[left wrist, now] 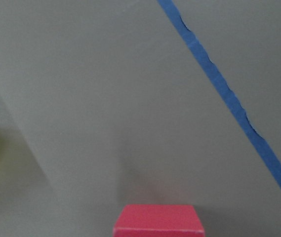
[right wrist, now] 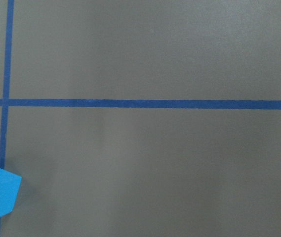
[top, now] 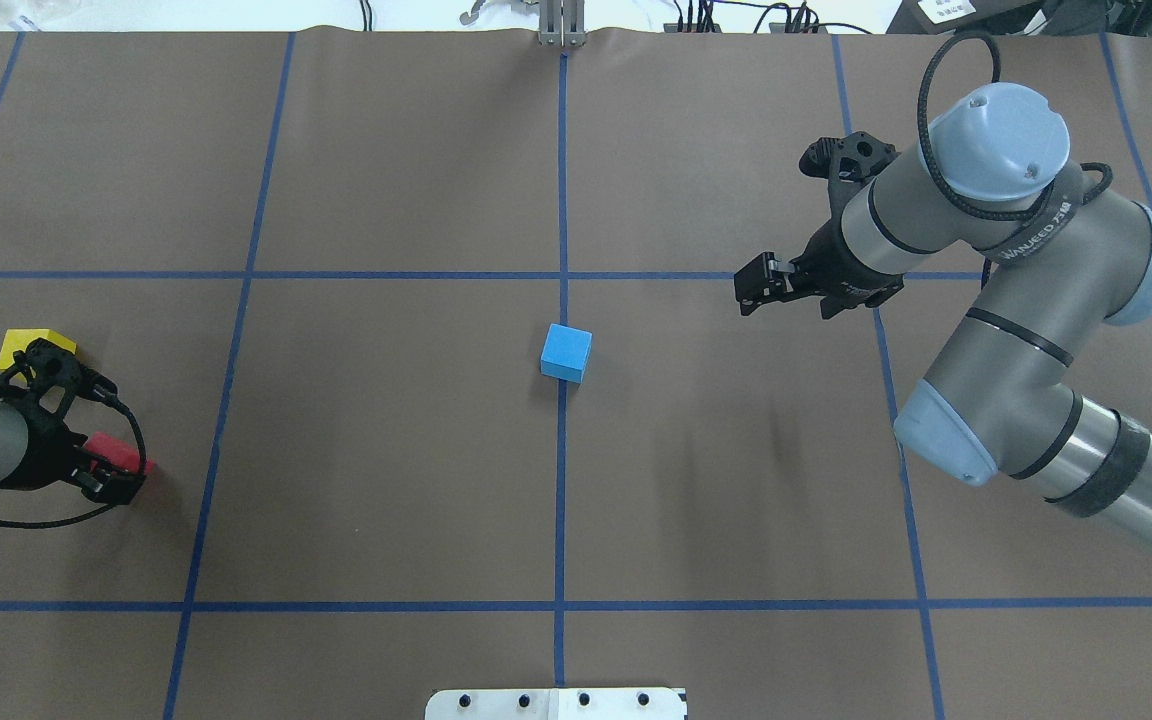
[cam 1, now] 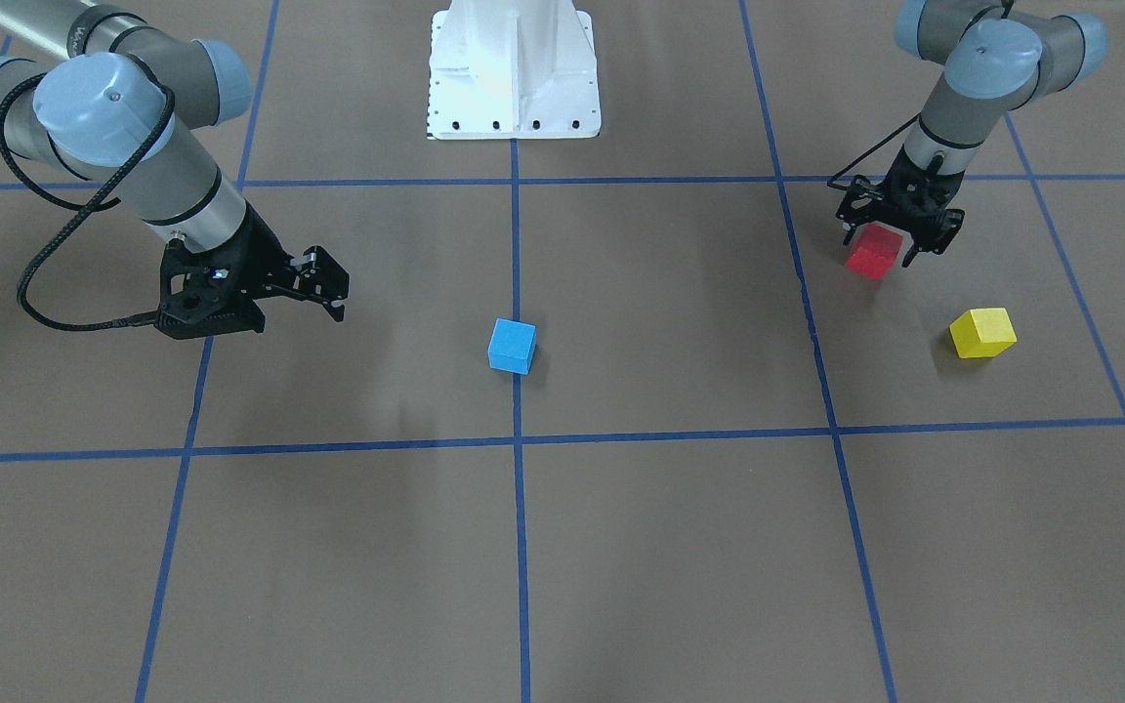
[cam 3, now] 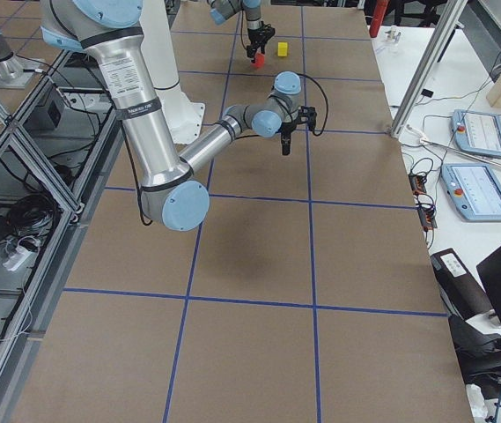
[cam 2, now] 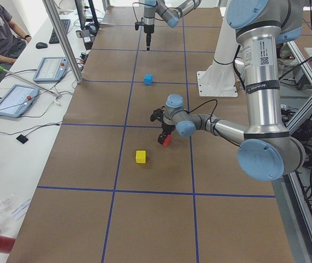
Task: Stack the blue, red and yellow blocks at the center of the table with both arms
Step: 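Carry the red cube with the left gripper above the blue cube, then lower the red cube onto the blue cube with the left gripper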
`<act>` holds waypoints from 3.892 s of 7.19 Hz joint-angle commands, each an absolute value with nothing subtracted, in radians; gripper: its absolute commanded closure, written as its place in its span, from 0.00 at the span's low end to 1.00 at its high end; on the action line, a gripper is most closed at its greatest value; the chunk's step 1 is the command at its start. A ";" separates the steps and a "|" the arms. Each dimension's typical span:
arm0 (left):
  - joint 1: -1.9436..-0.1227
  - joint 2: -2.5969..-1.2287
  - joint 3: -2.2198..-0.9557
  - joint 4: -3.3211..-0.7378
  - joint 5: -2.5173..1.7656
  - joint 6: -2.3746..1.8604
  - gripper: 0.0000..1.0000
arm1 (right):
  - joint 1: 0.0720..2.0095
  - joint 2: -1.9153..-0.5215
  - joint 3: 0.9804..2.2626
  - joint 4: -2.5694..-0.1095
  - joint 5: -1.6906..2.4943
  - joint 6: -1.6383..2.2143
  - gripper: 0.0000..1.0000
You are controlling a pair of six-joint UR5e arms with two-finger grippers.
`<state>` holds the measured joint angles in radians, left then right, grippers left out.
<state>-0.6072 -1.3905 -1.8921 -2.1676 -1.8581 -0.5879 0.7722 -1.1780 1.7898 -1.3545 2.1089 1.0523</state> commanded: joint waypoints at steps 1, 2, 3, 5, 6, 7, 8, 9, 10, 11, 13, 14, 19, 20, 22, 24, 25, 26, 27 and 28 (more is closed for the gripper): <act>-0.604 -1.391 -1.887 -2.164 -1.865 -0.592 0.94 | 0.775 -1.181 1.792 -1.355 2.108 1.052 0.00; -0.606 -1.403 -1.908 -2.166 -1.959 -0.598 1.00 | 0.791 -1.186 1.801 -1.356 2.115 1.051 0.00; -0.632 -1.452 -1.946 -2.143 -2.058 -0.720 1.00 | 0.833 -1.218 1.810 -1.356 2.128 1.046 0.00; -0.667 -1.710 -1.985 -1.885 -2.071 -0.826 1.00 | 0.924 -1.326 1.818 -1.353 2.169 0.876 0.00; -0.660 -1.944 -1.964 -1.657 -2.068 -0.968 1.00 | 0.996 -1.375 1.806 -1.354 2.210 0.774 0.00; -0.635 -2.141 -1.910 -1.511 -2.042 -0.989 1.00 | 1.062 -1.434 1.805 -1.356 2.233 0.664 0.00; -0.615 -2.277 -1.814 -1.496 -1.990 -0.988 1.00 | 1.109 -1.472 1.795 -1.356 2.255 0.578 0.00; -0.614 -2.431 -1.658 -1.497 -1.982 -0.979 1.00 | 1.139 -1.492 1.773 -1.356 2.260 0.530 0.00; -0.612 -2.559 -1.482 -1.497 -1.982 -0.926 1.00 | 1.156 -1.499 1.757 -1.356 2.258 0.513 0.00; -0.612 -2.575 -1.430 -1.497 -1.983 -0.870 1.00 | 1.161 -1.500 1.741 -1.356 2.257 0.512 0.00; -0.601 -2.585 -1.367 -1.503 -1.950 -0.797 1.00 | 1.161 -1.499 1.730 -1.355 2.255 0.511 0.00; -0.592 -2.585 -1.355 -1.506 -1.941 -0.773 1.00 | 1.161 -1.497 1.730 -1.355 2.255 0.512 0.00; -0.557 -2.585 -1.299 -1.569 -1.925 -0.773 1.00 | 1.161 -1.497 1.718 -1.355 2.255 0.514 0.00; -0.557 -2.583 -1.296 -1.569 -1.925 -0.773 1.00 | 1.161 -1.496 1.718 -1.355 2.255 0.514 0.00; -0.557 -2.585 -1.292 -1.569 -1.919 -0.773 1.00 | 1.160 -1.494 1.715 -1.355 2.253 0.515 0.00; -0.555 -2.583 -1.292 -1.569 -1.919 -0.778 1.00 | 1.160 -1.494 1.715 -1.353 2.255 0.515 0.00; -0.555 -2.583 -1.292 -1.569 -1.919 -0.784 1.00 | 1.160 -1.493 1.715 -1.353 2.253 0.515 0.00; -0.555 -2.583 -1.290 -1.568 -1.919 -0.787 1.00 | 1.160 -1.493 1.715 -1.354 2.253 0.515 0.00; -0.552 -2.582 -1.292 -1.568 -1.919 -0.843 1.00 | 1.160 -1.494 1.715 -1.353 2.253 0.517 0.00; -0.551 -2.580 -1.293 -1.568 -1.919 -0.879 1.00 | 1.160 -1.493 1.713 -1.354 2.253 0.517 0.00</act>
